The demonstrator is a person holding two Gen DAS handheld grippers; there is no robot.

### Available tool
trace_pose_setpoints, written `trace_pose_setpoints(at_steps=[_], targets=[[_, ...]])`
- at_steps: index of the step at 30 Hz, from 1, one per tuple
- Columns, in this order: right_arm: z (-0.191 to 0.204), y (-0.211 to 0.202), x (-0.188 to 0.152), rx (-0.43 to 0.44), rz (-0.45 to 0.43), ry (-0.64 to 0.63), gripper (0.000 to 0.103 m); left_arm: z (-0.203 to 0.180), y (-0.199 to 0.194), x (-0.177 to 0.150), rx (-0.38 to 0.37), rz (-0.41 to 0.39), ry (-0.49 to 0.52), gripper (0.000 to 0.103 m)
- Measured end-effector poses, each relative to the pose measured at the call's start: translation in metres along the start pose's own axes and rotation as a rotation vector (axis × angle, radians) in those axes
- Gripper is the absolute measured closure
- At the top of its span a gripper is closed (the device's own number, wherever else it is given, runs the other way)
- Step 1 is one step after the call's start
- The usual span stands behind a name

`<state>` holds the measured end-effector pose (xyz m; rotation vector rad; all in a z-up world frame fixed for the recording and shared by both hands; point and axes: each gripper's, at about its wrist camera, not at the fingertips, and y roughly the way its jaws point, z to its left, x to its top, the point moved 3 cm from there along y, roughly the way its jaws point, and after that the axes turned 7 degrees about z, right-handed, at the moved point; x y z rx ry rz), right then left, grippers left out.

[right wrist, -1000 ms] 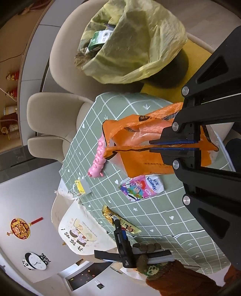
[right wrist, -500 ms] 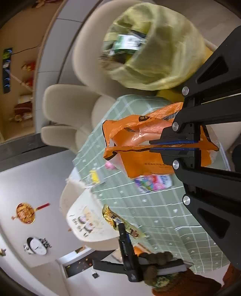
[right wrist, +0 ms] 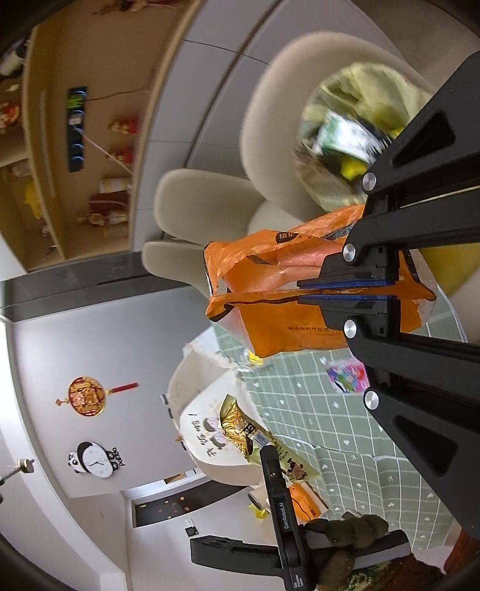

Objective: Collect trash
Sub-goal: 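Carry the gold wrapper and orange bag in both grippers over the trash bag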

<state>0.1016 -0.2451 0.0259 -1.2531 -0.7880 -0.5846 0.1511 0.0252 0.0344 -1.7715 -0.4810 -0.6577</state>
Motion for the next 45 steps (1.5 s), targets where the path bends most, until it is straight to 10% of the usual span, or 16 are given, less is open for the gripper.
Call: trace_pose_setpoints(at_steps=[12, 26, 45], targets=[[-0.115, -0.056, 0.010, -0.122, -0.070, 0.017, 0.098, -0.129, 0.037, 0.025, -0.126, -0.010, 0.027, 0.067], [-0.246, -0.063, -0.009, -0.230, -0.051, 0.128, 0.098, -0.252, 0.164, -0.005, -0.219, 0.259, 0.102, 0.067], [-0.271, -0.044, -0.033, -0.223, -0.003, 0.199, 0.098, -0.291, 0.218, -0.014, -0.237, 0.357, 0.158, 0.054]])
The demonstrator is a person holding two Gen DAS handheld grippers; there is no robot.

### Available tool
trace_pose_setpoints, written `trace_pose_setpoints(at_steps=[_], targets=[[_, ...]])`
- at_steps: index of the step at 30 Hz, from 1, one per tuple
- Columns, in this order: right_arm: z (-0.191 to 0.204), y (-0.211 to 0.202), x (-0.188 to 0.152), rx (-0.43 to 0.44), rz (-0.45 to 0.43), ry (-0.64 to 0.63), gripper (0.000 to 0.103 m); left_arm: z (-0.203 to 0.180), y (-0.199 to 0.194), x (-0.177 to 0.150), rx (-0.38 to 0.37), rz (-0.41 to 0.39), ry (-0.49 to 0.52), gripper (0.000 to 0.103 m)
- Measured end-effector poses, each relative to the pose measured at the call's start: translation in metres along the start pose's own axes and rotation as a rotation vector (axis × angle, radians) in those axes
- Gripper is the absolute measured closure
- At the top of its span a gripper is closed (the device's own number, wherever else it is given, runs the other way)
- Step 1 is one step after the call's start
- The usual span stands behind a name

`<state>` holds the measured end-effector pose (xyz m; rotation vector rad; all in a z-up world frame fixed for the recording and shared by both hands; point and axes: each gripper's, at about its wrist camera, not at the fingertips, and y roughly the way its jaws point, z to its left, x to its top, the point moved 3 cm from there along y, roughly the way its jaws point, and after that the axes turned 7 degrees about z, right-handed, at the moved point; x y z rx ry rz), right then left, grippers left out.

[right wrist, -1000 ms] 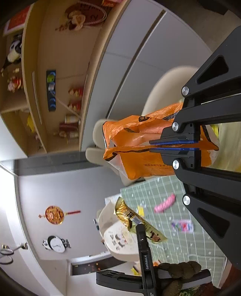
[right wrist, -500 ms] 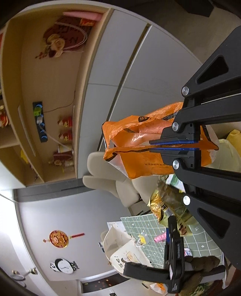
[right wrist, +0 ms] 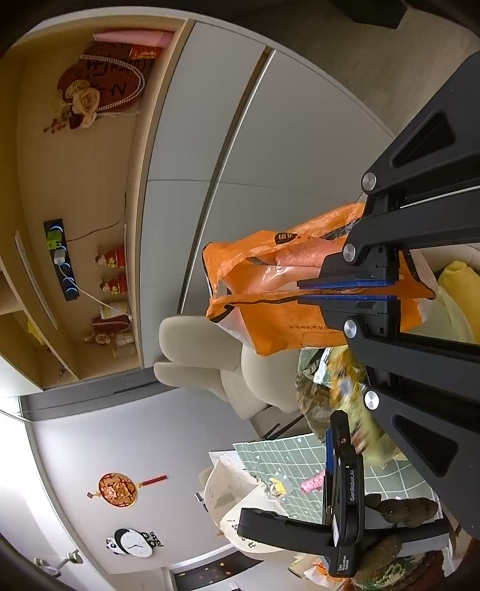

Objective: Collect trash
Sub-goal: 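Carry the gold wrapper and orange bag in both grippers over the trash bag, then open the left gripper to drop the gold wrapper into the trash bag, then open the right gripper to drop the orange bag into the trash bag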

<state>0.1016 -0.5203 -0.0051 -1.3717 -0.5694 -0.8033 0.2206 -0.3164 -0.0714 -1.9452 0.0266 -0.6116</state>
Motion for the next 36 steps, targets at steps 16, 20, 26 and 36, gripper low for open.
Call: trace_pose_setpoints(at_steps=[16, 20, 26, 36], targets=[[0.080, 0.107, -0.010, 0.221, 0.283, -0.056, 0.098, 0.129, -0.087, -0.052, 0.178, -0.155, -0.246, 0.051], [0.085, 0.137, -0.035, 0.203, 0.400, -0.078, 0.098, 0.174, -0.101, -0.084, 0.240, -0.155, -0.335, 0.051], [0.086, 0.158, -0.052, 0.216, 0.528, -0.073, 0.098, 0.223, -0.111, -0.120, 0.303, -0.139, -0.459, 0.051], [0.100, 0.170, -0.064, 0.087, 0.528, -0.234, 0.098, 0.257, -0.114, -0.151, 0.407, -0.111, -0.542, 0.051]])
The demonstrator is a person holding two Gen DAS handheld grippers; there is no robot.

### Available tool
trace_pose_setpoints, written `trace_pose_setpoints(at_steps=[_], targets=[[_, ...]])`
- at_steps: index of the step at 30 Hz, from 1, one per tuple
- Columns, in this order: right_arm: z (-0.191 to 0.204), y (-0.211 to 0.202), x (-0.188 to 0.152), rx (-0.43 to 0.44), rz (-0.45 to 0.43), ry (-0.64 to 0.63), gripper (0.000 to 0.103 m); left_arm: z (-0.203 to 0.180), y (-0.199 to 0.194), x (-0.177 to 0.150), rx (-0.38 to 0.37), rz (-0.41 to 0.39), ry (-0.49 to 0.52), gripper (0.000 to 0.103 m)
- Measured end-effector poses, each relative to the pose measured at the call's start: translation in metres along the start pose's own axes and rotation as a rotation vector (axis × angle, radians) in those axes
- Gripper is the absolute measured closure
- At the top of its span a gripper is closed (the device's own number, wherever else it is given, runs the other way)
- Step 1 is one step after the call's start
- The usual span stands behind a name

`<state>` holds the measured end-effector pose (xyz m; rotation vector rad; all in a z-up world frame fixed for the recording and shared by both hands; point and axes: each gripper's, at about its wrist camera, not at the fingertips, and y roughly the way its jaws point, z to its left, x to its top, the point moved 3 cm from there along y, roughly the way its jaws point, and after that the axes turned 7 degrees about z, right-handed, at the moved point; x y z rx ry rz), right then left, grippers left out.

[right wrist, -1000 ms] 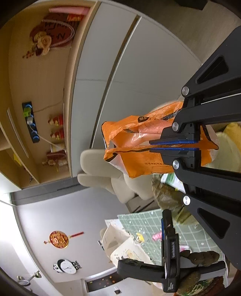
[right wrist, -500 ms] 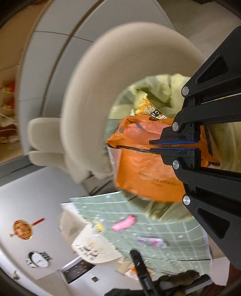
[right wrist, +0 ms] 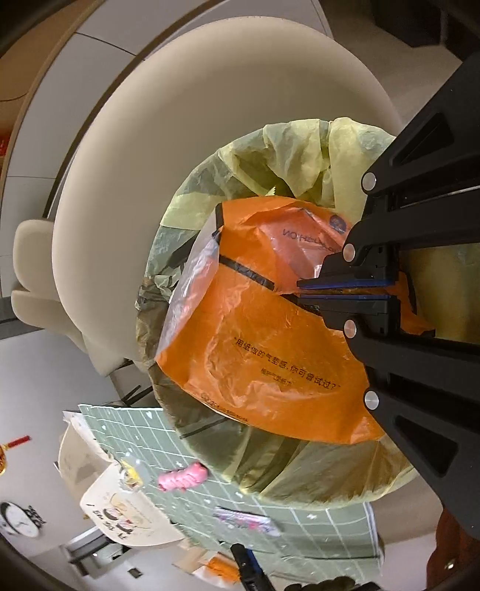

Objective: Collect trash
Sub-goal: 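Open the right gripper to drop the orange bag into the trash bag, then grasp the pink-and-white drink pouch with the left gripper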

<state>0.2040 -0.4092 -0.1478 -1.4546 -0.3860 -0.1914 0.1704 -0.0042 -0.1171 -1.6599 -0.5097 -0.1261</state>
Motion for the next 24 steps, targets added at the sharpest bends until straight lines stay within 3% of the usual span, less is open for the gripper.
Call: trace_pose_setpoints(at_steps=[6, 8, 9, 10, 13, 20, 24], targets=[[0.003, -0.022, -0.009, -0.023, -0.089, 0.010, 0.096, 0.017, 0.015, 0.002, 0.069, 0.008, 0.008, 0.051], [0.002, -0.035, -0.016, -0.043, -0.133, 0.021, 0.085, 0.025, 0.022, 0.004, 0.068, 0.017, -0.006, 0.051], [0.003, -0.042, -0.019, -0.037, -0.157, 0.038, 0.069, 0.028, 0.025, 0.005, 0.064, 0.022, -0.011, 0.051], [0.004, -0.049, -0.021, -0.028, -0.183, 0.058, 0.062, 0.032, 0.027, 0.006, 0.057, 0.028, -0.014, 0.051], [0.012, -0.075, -0.029, -0.043, -0.280, 0.122, 0.062, 0.037, 0.030, 0.005, 0.025, 0.037, 0.008, 0.051], [0.035, -0.113, -0.059, -0.124, -0.396, 0.313, 0.062, 0.032, 0.038, 0.014, -0.042, 0.053, 0.111, 0.051], [0.062, -0.124, -0.090, -0.169, -0.402, 0.400, 0.062, 0.026, 0.052, 0.016, -0.049, 0.070, 0.177, 0.051]])
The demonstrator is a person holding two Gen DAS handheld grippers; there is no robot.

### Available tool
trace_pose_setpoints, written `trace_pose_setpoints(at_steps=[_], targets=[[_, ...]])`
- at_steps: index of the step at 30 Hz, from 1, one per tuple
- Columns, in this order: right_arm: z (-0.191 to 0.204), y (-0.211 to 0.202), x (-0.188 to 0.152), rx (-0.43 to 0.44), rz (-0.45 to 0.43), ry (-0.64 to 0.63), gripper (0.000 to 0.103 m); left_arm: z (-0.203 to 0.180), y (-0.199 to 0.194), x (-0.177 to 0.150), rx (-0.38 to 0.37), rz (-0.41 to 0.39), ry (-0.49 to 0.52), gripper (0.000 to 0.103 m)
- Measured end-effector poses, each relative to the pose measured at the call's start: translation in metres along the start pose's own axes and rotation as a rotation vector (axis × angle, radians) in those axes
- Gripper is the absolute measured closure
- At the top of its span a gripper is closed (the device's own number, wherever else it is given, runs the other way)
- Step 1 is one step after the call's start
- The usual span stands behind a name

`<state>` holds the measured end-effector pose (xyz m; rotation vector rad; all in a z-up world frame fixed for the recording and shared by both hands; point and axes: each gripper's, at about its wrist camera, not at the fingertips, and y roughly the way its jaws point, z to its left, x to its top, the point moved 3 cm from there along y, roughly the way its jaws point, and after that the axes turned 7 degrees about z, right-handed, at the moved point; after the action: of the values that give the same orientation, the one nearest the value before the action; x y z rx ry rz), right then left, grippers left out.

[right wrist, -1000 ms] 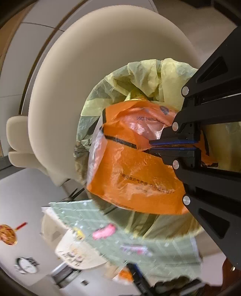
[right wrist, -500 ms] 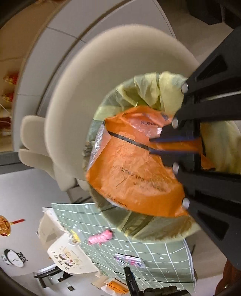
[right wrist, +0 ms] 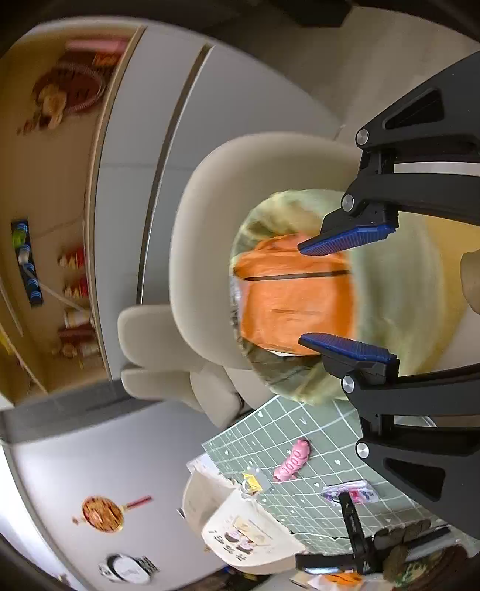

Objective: Collect trash
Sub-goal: 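Grasp the pink-and-white drink pouch with the left gripper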

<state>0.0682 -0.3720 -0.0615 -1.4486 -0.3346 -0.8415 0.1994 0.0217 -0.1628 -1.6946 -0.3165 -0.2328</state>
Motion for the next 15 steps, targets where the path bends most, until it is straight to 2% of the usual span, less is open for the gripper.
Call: trace_pose_setpoints(at_steps=[6, 7, 8, 11, 15], targets=[[0.023, -0.034, -0.065, -0.106, 0.004, 0.061, 0.062, 0.001, 0.009, 0.000, -0.041, -0.035, 0.105, 0.052], [0.025, -0.037, -0.078, -0.118, 0.007, 0.076, 0.061, 0.002, 0.009, 0.000, -0.045, -0.043, 0.123, 0.057], [0.028, -0.041, -0.094, -0.121, 0.015, 0.101, 0.062, 0.001, 0.009, -0.001, -0.056, -0.050, 0.159, 0.069], [0.033, -0.046, -0.138, -0.118, 0.043, 0.176, 0.062, -0.003, 0.007, -0.004, -0.078, -0.049, 0.232, 0.092], [0.040, -0.047, -0.196, -0.114, 0.096, 0.237, 0.061, -0.007, -0.006, -0.010, -0.124, -0.067, 0.313, 0.100]])
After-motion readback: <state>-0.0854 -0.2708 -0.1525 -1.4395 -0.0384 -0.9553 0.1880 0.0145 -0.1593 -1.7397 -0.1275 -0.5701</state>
